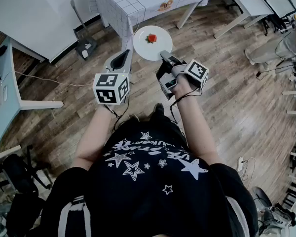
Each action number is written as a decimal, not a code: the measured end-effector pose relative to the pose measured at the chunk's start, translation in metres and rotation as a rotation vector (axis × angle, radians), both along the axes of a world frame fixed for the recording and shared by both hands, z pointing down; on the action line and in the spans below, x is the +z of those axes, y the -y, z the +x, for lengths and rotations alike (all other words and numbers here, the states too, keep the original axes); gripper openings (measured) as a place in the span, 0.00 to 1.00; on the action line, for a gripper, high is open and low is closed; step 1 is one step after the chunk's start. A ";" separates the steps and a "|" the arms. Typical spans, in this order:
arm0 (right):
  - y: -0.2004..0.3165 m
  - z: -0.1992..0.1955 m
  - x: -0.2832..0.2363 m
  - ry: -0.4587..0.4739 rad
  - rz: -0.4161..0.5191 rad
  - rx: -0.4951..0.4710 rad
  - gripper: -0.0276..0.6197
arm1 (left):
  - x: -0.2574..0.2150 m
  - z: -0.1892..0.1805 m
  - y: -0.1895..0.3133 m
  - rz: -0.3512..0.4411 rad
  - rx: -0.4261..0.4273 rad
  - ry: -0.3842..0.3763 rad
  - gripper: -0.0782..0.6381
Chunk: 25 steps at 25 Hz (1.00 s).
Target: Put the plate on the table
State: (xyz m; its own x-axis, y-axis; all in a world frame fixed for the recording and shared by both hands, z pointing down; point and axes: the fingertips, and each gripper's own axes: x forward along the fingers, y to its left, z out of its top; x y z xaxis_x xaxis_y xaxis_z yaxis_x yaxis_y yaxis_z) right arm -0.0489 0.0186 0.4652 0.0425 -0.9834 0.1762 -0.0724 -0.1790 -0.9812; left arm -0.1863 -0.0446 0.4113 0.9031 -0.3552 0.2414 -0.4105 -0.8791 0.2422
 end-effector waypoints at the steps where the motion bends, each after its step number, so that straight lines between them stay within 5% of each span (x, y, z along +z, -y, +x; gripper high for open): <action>1: -0.002 -0.006 -0.002 0.001 -0.017 -0.002 0.07 | 0.002 0.000 0.000 0.000 0.002 0.005 0.12; 12: -0.030 -0.016 0.034 0.084 -0.155 0.024 0.07 | 0.026 0.009 -0.012 -0.018 0.024 0.051 0.12; 25: -0.031 0.034 0.019 0.044 -0.087 -0.038 0.07 | 0.027 0.056 -0.026 -0.022 -0.020 0.069 0.12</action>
